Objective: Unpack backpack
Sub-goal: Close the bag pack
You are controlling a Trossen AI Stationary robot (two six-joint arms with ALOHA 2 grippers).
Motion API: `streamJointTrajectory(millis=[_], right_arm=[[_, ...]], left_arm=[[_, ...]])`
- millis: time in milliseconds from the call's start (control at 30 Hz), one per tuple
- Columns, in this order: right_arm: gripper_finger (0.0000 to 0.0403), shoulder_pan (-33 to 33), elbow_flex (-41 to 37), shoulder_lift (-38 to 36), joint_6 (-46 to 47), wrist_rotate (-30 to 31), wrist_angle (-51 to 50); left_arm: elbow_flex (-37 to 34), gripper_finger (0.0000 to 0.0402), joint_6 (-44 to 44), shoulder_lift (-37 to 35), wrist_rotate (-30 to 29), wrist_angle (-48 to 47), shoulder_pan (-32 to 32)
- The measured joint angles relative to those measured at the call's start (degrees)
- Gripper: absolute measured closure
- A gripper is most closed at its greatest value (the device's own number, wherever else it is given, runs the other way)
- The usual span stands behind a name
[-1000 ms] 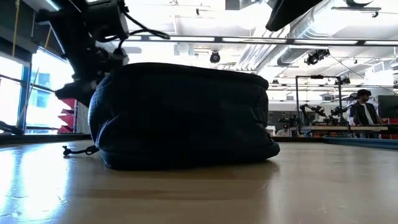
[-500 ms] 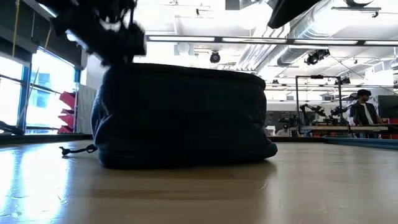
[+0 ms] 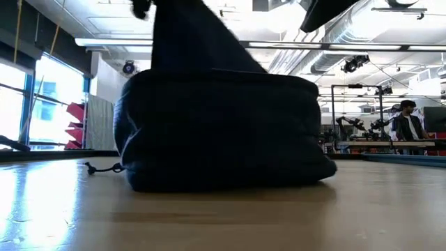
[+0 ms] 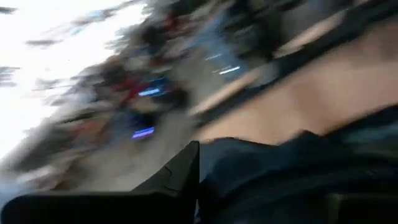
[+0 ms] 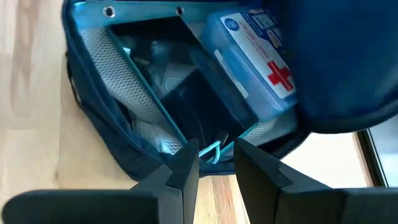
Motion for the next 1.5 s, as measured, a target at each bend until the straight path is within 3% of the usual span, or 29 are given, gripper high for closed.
streamJointTrajectory(millis=[167, 333, 500, 667, 900, 1033, 1133, 1300, 1400, 1500], right_arm=[[0.0319, 0.8, 0.0, 0.0, 3.1, 0.3, -4.5], [0.0319, 0.9, 0.0, 0.0, 7.2, 1.5, -9.0], [0.0319, 0.7, 0.0, 0.0, 7.3, 1.8, -8.4], [0.0319, 0.7, 0.0, 0.0, 7.2, 4.8, -6.7], [0.0319, 0.7, 0.0, 0.0, 6.4, 7.6, -8.0], [0.0319, 2.8, 0.0, 0.0, -0.1, 7.3, -10.2], [0.0319, 5.3, 0.0, -1.3, -3.0, -0.5, -7.9], [0.0319, 9.2, 0.0, -2.4, -4.5, -26.9, 9.3], [0.0319, 10.5, 0.1, -0.5, -5.4, -32.5, 18.7], [0.0319, 10.1, 0.1, 3.9, -5.5, -33.9, 19.7]], left_arm=[[0.4, 0.0310, -14.6, 0.1, 9.0, -2.8, -6.2], [4.6, 0.0307, -15.7, 0.0, 6.0, -7.4, -15.1], [7.9, 0.0307, -21.1, 0.1, 5.8, -14.6, -20.1], [8.0, 0.0303, -24.2, 2.7, 3.9, -15.7, -19.9], [8.0, 0.0256, -24.8, 9.8, 10.2, -12.5, -16.7], [11.0, 0.0220, -29.0, 9.9, 8.9, -21.4, -17.4], [13.8, 0.0209, -36.3, 9.7, 4.7, -32.0, -18.8], [13.8, 0.0212, -45.9, 12.6, -0.8, -38.6, -18.1], [13.8, 0.0217, -46.3, 15.7, -5.6, -37.3, -16.3], [13.7, 0.0217, -47.2, 18.7, -6.5, -37.1, -14.2]])
